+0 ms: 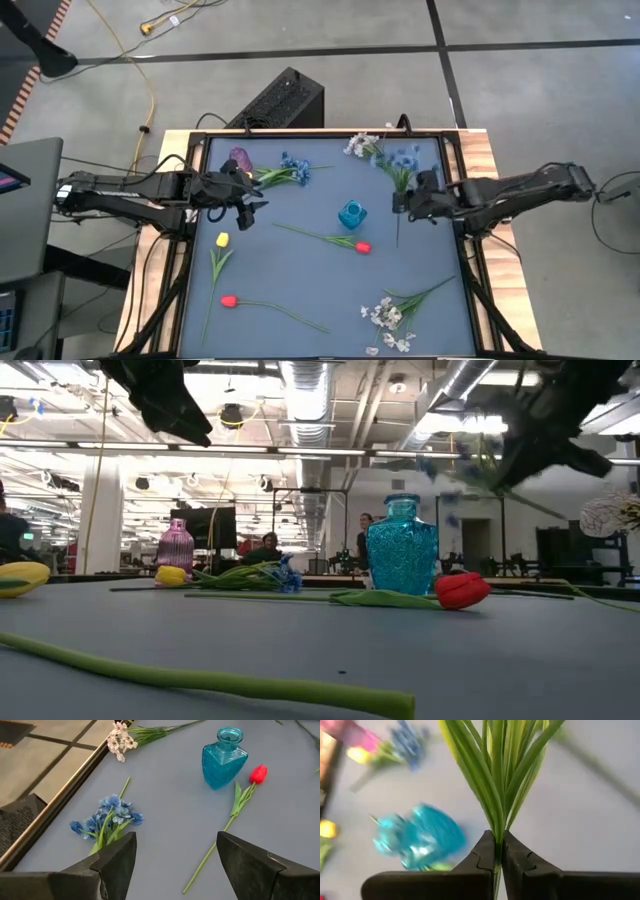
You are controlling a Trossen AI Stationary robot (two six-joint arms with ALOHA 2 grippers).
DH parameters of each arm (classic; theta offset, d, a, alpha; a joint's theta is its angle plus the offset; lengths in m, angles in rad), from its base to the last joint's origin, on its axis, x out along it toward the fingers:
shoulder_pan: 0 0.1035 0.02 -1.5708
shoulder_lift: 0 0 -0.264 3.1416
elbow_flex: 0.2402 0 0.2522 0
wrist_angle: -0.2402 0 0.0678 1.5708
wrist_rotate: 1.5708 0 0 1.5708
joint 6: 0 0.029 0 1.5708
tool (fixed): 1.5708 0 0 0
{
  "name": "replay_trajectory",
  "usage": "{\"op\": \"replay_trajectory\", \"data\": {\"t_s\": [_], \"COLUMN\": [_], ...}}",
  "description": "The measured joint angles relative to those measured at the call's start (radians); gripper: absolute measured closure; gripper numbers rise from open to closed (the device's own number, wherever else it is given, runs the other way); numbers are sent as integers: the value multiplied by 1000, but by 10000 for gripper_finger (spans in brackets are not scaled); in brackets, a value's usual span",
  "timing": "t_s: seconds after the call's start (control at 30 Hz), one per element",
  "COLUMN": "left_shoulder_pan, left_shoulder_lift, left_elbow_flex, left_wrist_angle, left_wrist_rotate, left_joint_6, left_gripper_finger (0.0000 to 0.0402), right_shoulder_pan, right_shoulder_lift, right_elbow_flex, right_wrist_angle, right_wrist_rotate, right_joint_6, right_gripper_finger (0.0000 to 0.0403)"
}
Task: Sort flowers into vase by color
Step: Put the right blue flowers into the blue vase
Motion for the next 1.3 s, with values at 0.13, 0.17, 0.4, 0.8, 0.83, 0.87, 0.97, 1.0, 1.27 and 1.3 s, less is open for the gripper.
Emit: {"op": "replay_trajectory", "data": {"t_s": [0.13, 0.17, 0.4, 0.8, 0.83, 0.87, 0.97, 1.0, 1.27, 1.3], "left_shoulder_pan": [0, 0, 0, -39, -43, -44, -44, -44, -44, -45], "left_shoulder_lift": [0, 0, 0, -121, -140, -154, -176, -177, -164, -163], "left_elbow_flex": [0, 0, -1, -125, -146, -163, -194, -199, -206, -206], "left_wrist_angle": [-13, -25, -66, 70, 106, 136, 194, 208, 225, 228], "left_wrist_rotate": [3, 4, 5, -9, -9, -9, -10, -13, -12, -10], "left_joint_6": [-33, -44, -150, -267, -275, -281, -287, -290, -324, -331], "left_gripper_finger": [136, 136, 136, 136, 136, 136, 136, 136, 136, 136], "right_shoulder_pan": [-21, -28, -81, -139, -144, -147, -150, -149, -133, -125], "right_shoulder_lift": [-72, -84, -115, -96, -87, -75, -29, -10, 119, 123], "right_elbow_flex": [0, 0, 1, 1, 1, 1, 1, 1, 0, 1], "right_wrist_angle": [106, 146, 509, 831, 860, 899, 1048, 1091, 1206, 1220], "right_wrist_rotate": [110, 125, 151, -25, -49, -75, -143, -157, -171, -171], "right_joint_6": [-172, -227, -652, -1016, -1034, -1068, -1219, -1258, -1390, -1413], "right_gripper_finger": [363, 363, 363, 366, 368, 369, 369, 369, 369, 369]}}
